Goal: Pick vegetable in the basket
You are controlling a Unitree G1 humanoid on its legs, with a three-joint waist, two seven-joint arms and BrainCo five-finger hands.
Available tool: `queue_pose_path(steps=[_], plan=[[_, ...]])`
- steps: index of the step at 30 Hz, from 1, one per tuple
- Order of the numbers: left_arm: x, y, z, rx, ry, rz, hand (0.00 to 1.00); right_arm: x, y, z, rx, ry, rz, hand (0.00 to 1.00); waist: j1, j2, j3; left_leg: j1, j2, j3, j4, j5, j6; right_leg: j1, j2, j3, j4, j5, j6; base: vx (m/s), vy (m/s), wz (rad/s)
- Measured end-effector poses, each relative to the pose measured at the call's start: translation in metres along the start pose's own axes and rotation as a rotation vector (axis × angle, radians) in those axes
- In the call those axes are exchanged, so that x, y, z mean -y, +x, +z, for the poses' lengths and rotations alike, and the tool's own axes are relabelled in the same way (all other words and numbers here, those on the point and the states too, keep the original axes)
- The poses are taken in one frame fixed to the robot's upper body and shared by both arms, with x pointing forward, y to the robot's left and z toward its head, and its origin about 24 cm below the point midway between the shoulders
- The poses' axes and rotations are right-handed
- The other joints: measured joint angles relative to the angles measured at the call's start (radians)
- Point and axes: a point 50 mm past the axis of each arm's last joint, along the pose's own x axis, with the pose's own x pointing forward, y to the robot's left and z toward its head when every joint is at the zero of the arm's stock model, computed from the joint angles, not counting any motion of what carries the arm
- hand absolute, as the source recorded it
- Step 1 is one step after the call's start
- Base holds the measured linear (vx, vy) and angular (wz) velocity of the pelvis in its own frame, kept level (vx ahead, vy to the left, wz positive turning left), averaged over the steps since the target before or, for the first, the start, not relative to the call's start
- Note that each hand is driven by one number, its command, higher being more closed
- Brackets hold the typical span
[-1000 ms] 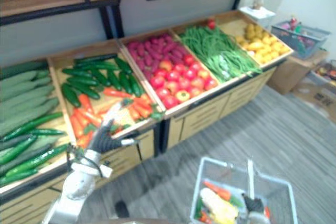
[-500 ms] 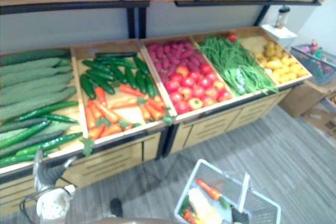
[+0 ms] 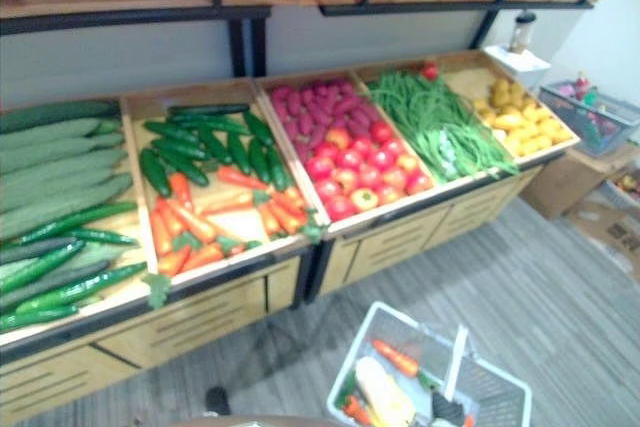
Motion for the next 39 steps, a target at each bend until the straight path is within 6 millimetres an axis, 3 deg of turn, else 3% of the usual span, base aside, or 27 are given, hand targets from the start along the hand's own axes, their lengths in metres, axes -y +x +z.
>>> queue_pose_path(steps=[5, 18, 21, 24, 26, 27, 28, 29, 30, 32, 33, 34, 35, 36, 37, 38, 39], plan=[[0.006, 0.001, -0.003, 0.014, 0.109, -0.128, 0.0, 0.0, 0.0, -0.003, -0.021, 0.01, -0.003, 1.0, -0.005, 0.015, 0.003, 0.021, 0.002, 0.029, 0.0, -0.017, -0.013, -0.01, 0.0, 0.047, 0.0, -0.006, -0.012, 0.06, -0.016, -0.23], [0.014, 0.005, 0.007, 0.091, 0.277, -0.336, 0.0, 0.002, 0.004, 0.001, -0.038, 0.015, 0.005, 1.0, -0.033, 0.019, 0.015, 0.094, 0.006, 0.078, 0.001, -0.071, -0.062, 0.002, -0.005, 0.098, 0.041, -0.02, -0.035, 0.07, -0.019, -0.13], [0.019, 0.004, 0.012, 0.139, 0.374, -0.389, 0.0, -0.001, 0.008, 0.02, 0.032, 0.0, 0.019, 1.0, -0.046, 0.039, 0.041, 0.149, 0.027, 0.149, 0.008, -0.088, -0.056, -0.098, -0.02, 0.196, 0.225, -0.007, -0.038, 0.06, 0.054, -0.62], [0.022, 0.007, 0.028, 0.21, 0.46, -0.406, 0.0, -0.016, 0.004, 0.046, 0.178, -0.054, 0.09, 1.0, -0.058, 0.051, 0.053, 0.16, 0.042, 0.302, 0.009, -0.106, -0.046, -0.259, 0.006, 0.337, 0.301, 0.092, -0.026, 0.01, 0.078, -1.58], [0.027, 0.008, 0.047, 0.261, 0.453, -0.395, 0.0, -0.027, -0.001, 0.064, 0.278, -0.063, 0.142, 1.0, -0.07, 0.057, 0.099, 0.204, 0.039, 0.47, 0.008, -0.134, -0.029, -0.281, 0.045, 0.26, 0.148, 0.273, -0.065, 0.01, 0.059, -2.11], [0.029, 0.007, 0.047, 0.262, 0.444, -0.398, 0.0, -0.03, -0.001, 0.067, 0.291, -0.067, 0.153, 1.0, -0.066, 0.071, 0.112, 0.215, 0.055, 0.525, 0.008, -0.147, -0.014, -0.258, 0.054, 0.204, 0.098, 0.299, -0.083, -0.04, 0.038, -2.02], [0.028, 0.008, 0.05, 0.277, 0.433, -0.387, 0.0, -0.033, -0.001, 0.072, 0.305, -0.072, 0.166, 1.0, -0.076, 0.064, 0.132, 0.244, 0.045, 0.603, 0.008, -0.156, -0.015, -0.26, 0.027, 0.055, 0.2, 0.197, -0.14, -0.03, 0.043, -2.15], [0.03, 0.006, 0.053, 0.292, 0.425, -0.391, 0.0, -0.027, 0.0, 0.068, 0.292, -0.083, 0.151, 1.0, -0.081, 0.055, 0.137, 0.289, 0.02, 0.699, 0.011, -0.169, -0.014, -0.238, -0.044, -0.162, 0.404, 0.034, -0.179, -0.01, 0.037, -2.05], [0.031, 0.006, 0.052, 0.289, 0.426, -0.394, 0.0, -0.024, 0.001, 0.068, 0.29, -0.086, 0.144, 1.0, -0.08, 0.054, 0.137, 0.299, 0.021, 0.736, 0.031, -0.183, -0.018, -0.219, -0.059, -0.216, 0.441, 0.017, -0.181, 0.05, -0.004, -2.03], [0.04, 0.002, 0.058, 0.316, 0.438, -0.422, 0.0, -0.016, 0.006, 0.068, 0.275, -0.112, 0.125, 1.0, -0.083, 0.053, 0.137, 0.303, 0.056, 0.82, 0.178, -0.231, 0.033, -0.185, -0.084, -0.309, 0.431, -0.005, -0.173, 0.16, -0.174, -1.6], [0.043, 0.001, 0.062, 0.323, 0.433, -0.428, 0.0, -0.015, 0.007, 0.066, 0.264, -0.122, 0.119, 1.0, -0.083, 0.053, 0.137, 0.307, 0.073, 0.839, 0.224, -0.242, 0.036, -0.183, -0.079, -0.32, 0.41, 0.003, -0.168, 0.24, -0.338, -1.46], [0.042, 0.002, 0.064, 0.317, 0.423, -0.423, 0.0, -0.012, 0.01, 0.065, 0.244, -0.131, 0.107, 1.0, -0.08, 0.049, 0.137, 0.322, 0.124, 0.873, 0.36, -0.268, 0.029, -0.17, -0.047, -0.333, 0.368, 0.006, -0.175, 0.12, -0.194, -1.17], [0.044, 0.002, 0.064, 0.31, 0.419, -0.428, 0.0, -0.014, 0.011, 0.064, 0.233, -0.136, 0.108, 1.0, -0.074, 0.05, 0.144, 0.323, 0.164, 0.882, 0.455, -0.288, 0.046, -0.162, -0.042, -0.329, 0.349, 0.004, -0.179, 0.11, -0.321, -1.36], [0.051, -0.001, 0.065, 0.308, 0.414, -0.454, 0.0, -0.016, 0.015, 0.066, 0.204, -0.146, 0.105, 1.0, -0.084, 0.04, 0.155, 0.284, 0.168, 0.851, 0.512, -0.373, 0.002, -0.155, -0.043, -0.282, 0.278, -0.001, -0.181, -0.06, -0.123, -0.82], [0.057, -0.004, 0.071, 0.329, 0.406, -0.468, 0.0, -0.012, 0.016, 0.065, 0.192, -0.151, 0.092, 1.0, -0.084, 0.04, 0.155, 0.242, 0.138, 0.823, 0.476, -0.39, -0.002, -0.156, -0.045, -0.262, 0.239, 0.005, -0.173, -0.14, -0.122, -0.76], [0.065, -0.009, 0.073, 0.342, 0.384, -0.489, 0.0, -0.009, 0.019, 0.068, 0.183, -0.143, 0.076, 1.0, -0.079, 0.056, 0.161, 0.18, 0.104, 0.797, 0.388, -0.357, 0.009, -0.154, -0.031, -0.253, 0.172, 0.033, -0.131, -0.22, 0.028, -0.78], [0.064, -0.009, 0.068, 0.309, 0.341, -0.485, 0.0, -0.01, 0.02, 0.072, 0.182, -0.146, 0.077, 1.0, -0.079, 0.096, 0.164, 0.159, 0.127, 0.843, 0.348, -0.303, 0.032, -0.145, 0.014, -0.237, 0.131, 0.034, -0.111, -0.16, 0.032, -0.9]])
